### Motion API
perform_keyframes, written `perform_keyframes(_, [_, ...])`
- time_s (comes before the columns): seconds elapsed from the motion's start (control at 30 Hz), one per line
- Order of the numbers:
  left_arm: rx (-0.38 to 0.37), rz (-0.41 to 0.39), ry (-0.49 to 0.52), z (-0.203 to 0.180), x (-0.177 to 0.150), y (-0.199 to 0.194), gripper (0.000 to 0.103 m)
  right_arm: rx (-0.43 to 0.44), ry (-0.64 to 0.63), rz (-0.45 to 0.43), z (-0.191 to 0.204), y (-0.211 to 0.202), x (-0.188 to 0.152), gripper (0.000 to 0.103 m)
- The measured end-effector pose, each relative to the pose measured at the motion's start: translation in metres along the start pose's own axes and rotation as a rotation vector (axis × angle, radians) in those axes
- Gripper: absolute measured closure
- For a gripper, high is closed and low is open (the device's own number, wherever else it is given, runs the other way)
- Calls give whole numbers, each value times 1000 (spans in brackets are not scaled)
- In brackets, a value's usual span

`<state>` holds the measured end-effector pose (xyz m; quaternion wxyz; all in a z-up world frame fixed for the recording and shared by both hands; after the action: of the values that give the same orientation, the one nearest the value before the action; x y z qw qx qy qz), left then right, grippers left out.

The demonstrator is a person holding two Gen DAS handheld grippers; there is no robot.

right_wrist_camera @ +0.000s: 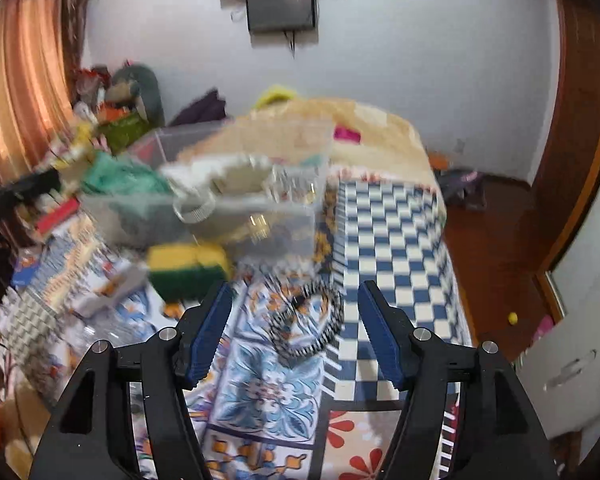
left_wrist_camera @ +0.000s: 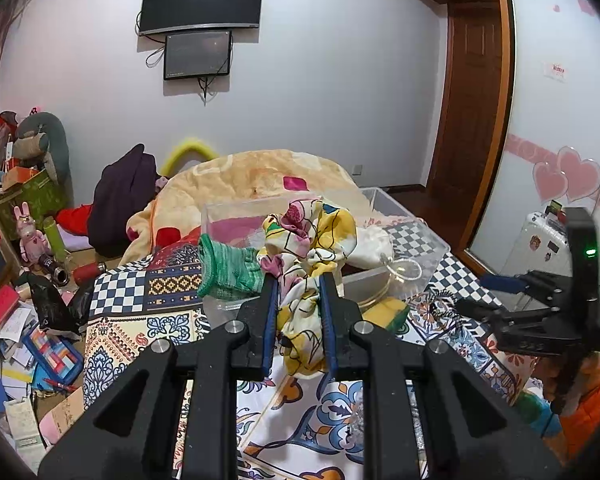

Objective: Organize soft objects
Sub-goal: 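Grasp the floral scarf with the left tool while the right tool grasps the braided cord, then lower both held items into the clear box and open both tools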

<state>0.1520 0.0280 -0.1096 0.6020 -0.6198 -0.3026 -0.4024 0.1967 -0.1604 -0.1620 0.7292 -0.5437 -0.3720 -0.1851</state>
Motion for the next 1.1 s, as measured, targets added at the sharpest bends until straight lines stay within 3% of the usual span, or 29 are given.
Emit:
perform_keyframes(0.13, [-4,13,4,-3,-4,4,83,-8,23,67,-8,23,-6,43])
perform_keyframes(0.23, [-9,17,5,-4,-6,7,83,-25,30,107,-13,37,-11,60])
perform_keyframes(0.43, [-10,15,4,-5,-6,7,83,-50,8,83,-10,35,-12,92])
perform_keyframes(0.63, [8,1,0,-1,-1,7,83,-40,21,15,-10,16,-8,93])
perform_keyframes(0.9, [16,-12,-18,6,23,22,83,18,7,-153,9,-33,34,93])
perform_keyframes(1.1, [15,0,-16,4,40,44,83,46,-23,-192,31,-23,67,93])
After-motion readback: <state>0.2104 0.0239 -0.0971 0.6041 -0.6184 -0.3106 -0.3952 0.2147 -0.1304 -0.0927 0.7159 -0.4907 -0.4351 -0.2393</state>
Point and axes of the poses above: each gripper's, at about its wrist camera, not at the fingertips, and y roughly the way its jaws point, z to its left, x to its top, the point moved 3 cm from there along y, roughly the way its jaws point, and after that the axes turned 7 degrees about y, right-handed, at the moved point
